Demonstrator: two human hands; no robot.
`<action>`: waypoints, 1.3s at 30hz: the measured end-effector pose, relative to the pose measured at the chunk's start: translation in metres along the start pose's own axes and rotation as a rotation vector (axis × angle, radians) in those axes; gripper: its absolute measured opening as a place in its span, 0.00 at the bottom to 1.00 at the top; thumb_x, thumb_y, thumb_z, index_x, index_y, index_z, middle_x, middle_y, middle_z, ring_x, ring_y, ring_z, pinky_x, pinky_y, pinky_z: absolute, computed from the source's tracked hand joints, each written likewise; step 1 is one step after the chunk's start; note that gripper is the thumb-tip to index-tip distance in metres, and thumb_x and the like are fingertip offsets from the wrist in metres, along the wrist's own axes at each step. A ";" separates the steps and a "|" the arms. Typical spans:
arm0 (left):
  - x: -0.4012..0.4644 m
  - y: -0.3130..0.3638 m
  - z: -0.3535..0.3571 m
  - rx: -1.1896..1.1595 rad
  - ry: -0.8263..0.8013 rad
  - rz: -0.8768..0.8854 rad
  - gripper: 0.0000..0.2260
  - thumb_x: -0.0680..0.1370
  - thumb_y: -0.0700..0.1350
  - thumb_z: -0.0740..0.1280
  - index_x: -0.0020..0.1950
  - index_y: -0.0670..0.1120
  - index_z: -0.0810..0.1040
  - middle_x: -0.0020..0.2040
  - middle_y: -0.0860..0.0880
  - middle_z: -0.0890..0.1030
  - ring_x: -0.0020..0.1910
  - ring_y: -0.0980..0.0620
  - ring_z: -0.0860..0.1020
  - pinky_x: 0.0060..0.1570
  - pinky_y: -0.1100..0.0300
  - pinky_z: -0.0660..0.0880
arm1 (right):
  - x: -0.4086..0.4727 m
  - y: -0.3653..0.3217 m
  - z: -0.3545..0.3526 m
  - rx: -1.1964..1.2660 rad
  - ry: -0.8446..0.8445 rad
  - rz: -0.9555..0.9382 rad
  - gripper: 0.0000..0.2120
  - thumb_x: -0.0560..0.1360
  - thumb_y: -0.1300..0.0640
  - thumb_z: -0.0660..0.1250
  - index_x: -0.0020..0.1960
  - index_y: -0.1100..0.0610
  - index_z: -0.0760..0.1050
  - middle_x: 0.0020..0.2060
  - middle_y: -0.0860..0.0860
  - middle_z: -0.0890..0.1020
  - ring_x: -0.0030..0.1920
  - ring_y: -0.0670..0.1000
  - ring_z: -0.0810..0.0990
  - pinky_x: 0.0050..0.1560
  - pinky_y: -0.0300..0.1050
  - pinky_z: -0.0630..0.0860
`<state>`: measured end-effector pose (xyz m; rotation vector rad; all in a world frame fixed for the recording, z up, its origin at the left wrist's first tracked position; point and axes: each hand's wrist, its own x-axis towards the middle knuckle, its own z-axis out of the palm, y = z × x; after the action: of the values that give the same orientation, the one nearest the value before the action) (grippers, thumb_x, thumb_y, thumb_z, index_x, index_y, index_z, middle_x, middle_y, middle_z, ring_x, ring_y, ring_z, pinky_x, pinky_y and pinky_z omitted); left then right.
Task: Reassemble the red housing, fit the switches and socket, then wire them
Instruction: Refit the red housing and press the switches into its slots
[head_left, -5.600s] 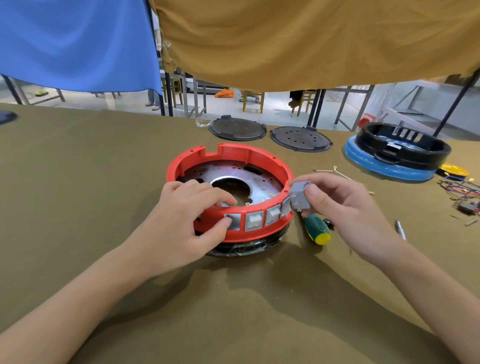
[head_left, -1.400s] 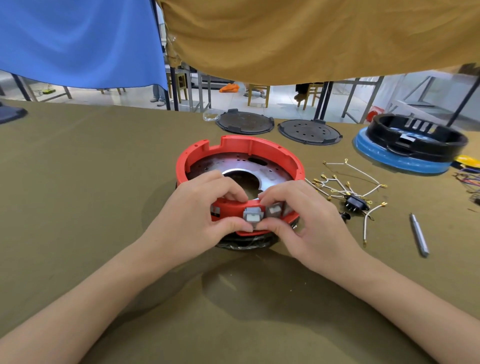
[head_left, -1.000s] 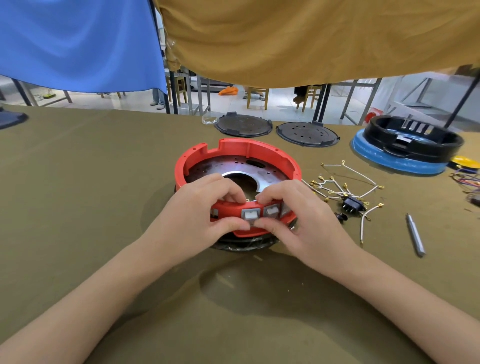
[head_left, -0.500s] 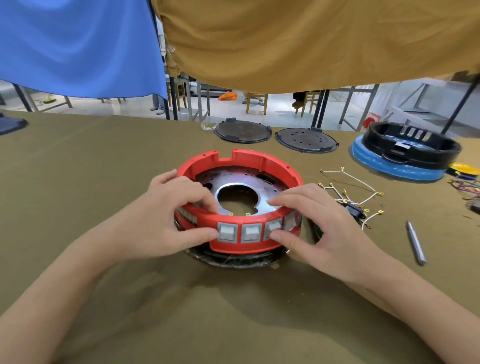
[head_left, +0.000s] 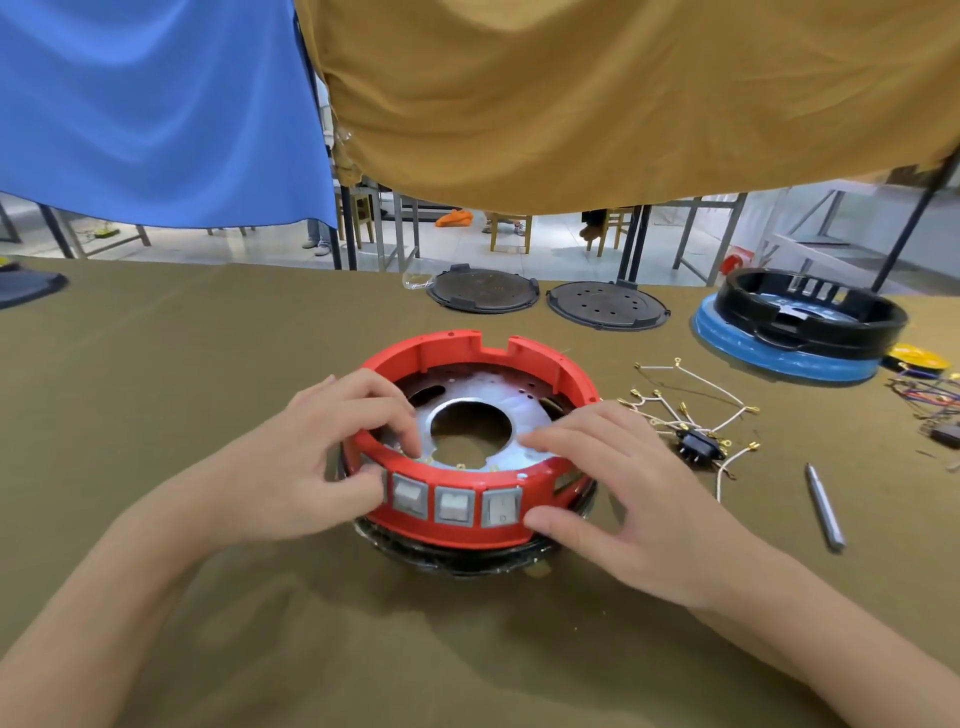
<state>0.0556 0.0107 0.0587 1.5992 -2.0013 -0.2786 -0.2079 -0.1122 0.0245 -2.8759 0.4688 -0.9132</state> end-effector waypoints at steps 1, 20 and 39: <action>0.000 0.002 0.001 -0.043 0.019 -0.001 0.12 0.70 0.53 0.64 0.53 0.58 0.78 0.59 0.58 0.74 0.63 0.53 0.73 0.68 0.51 0.66 | -0.001 0.004 -0.003 0.028 -0.009 0.025 0.22 0.77 0.43 0.66 0.66 0.54 0.75 0.58 0.45 0.78 0.63 0.47 0.72 0.65 0.48 0.68; 0.005 0.008 0.016 0.048 -0.004 -0.019 0.15 0.73 0.59 0.71 0.59 0.63 0.78 0.62 0.63 0.72 0.69 0.57 0.66 0.68 0.55 0.64 | -0.008 0.013 -0.010 -0.018 -0.085 0.083 0.21 0.79 0.43 0.59 0.65 0.54 0.77 0.60 0.46 0.77 0.67 0.46 0.69 0.69 0.38 0.64; 0.019 -0.041 0.028 -0.326 0.363 -0.532 0.15 0.82 0.43 0.61 0.66 0.58 0.70 0.48 0.64 0.81 0.47 0.66 0.77 0.50 0.65 0.71 | -0.007 0.007 0.010 -0.113 0.025 0.039 0.20 0.78 0.43 0.62 0.59 0.56 0.82 0.55 0.50 0.79 0.59 0.55 0.75 0.60 0.50 0.74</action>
<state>0.0724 -0.0231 0.0209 1.7859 -1.1727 -0.4498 -0.2098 -0.1167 0.0113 -2.9470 0.5946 -0.9469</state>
